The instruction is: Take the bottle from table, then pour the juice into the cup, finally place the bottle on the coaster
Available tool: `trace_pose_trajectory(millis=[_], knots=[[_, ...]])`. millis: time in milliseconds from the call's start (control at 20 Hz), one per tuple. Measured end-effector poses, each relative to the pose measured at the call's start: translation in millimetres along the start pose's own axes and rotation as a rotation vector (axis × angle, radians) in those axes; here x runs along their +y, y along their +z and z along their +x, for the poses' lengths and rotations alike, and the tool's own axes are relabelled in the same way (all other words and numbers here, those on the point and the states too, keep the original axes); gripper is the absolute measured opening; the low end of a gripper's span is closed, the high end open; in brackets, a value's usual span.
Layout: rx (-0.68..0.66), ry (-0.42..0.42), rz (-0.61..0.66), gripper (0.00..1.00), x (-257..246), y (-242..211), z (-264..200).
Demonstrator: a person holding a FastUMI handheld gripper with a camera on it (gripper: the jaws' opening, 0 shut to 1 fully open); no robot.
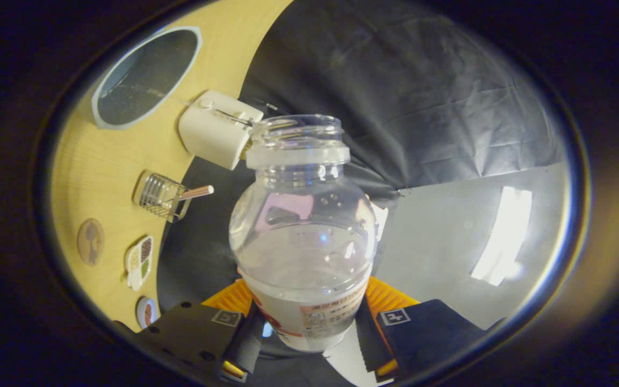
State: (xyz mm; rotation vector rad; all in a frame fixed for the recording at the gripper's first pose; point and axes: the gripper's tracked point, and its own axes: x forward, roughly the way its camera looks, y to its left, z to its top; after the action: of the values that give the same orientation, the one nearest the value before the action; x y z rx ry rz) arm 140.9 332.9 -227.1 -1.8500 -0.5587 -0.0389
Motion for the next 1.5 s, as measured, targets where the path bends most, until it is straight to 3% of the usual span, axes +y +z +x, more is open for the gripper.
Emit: trace_pose_trajectory(millis=[350, 550, 800, 1150, 1500], knots=[[0.144, 0.298, 0.355, 0.78, 74, -27, -29], [0.260, 0.530, 0.666, 0.78, 116, -37, -54], [0.378, 0.697, 1.037, 0.78, 134, -40, -79], [0.430, 0.749, 1.339, 0.79, 124, -46, -79], [0.467, 0.723, 1.406, 0.79, 125, -60, -66]])
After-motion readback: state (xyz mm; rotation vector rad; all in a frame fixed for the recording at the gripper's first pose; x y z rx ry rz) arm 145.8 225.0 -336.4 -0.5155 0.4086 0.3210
